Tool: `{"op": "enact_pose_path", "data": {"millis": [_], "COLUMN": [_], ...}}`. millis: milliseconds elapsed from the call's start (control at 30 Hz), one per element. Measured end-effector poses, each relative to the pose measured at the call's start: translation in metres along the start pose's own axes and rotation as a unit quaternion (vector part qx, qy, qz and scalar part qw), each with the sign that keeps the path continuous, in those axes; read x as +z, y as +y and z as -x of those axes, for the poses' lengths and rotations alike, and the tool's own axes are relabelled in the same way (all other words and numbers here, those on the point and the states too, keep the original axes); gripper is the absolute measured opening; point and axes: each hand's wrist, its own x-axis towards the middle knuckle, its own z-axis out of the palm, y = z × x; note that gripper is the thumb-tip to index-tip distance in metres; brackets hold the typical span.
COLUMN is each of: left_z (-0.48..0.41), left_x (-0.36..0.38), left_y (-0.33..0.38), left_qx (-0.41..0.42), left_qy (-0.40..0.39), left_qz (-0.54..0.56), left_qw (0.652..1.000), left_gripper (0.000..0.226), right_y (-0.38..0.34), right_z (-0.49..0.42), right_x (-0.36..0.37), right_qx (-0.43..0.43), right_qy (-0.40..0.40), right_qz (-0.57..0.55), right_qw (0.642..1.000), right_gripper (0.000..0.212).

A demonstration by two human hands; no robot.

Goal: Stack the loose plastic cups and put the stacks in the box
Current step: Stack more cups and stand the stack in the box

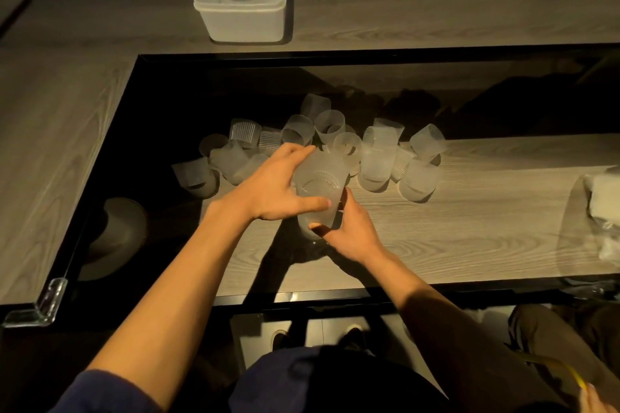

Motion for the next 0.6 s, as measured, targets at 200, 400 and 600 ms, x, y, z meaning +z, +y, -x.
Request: {"op": "enact_pose_path", "data": {"millis": [200,400,600], "left_z": [0.003,0.004,-0.009], "left_x": [-0.001,0.016,0.037], "left_y": [-0.009,-0.053,-0.104], "left_qx": [-0.017,-0.186,-0.327], "left_qy": [-0.040,0.255,0.235], "left_qz": [0.057,0.306,0.101], "left_qw": [0.997,0.898,0.910], "left_gripper": [0.106,0.020,0.048], "right_y": [0.002,0.005,0.001], "right_z": [0.000,-0.003,-0.010], "right_x": [-0.002,-0.001,-0.001], "right_qx": [0.000,0.027,0.043], "right_qy": [0.000,0.000,-0.015], "right_qz": [-0.006,0.000,0.002], "right_qw": [1.000,1.000,0.999], "right_gripper": [0.086,0.091,0.093]}}
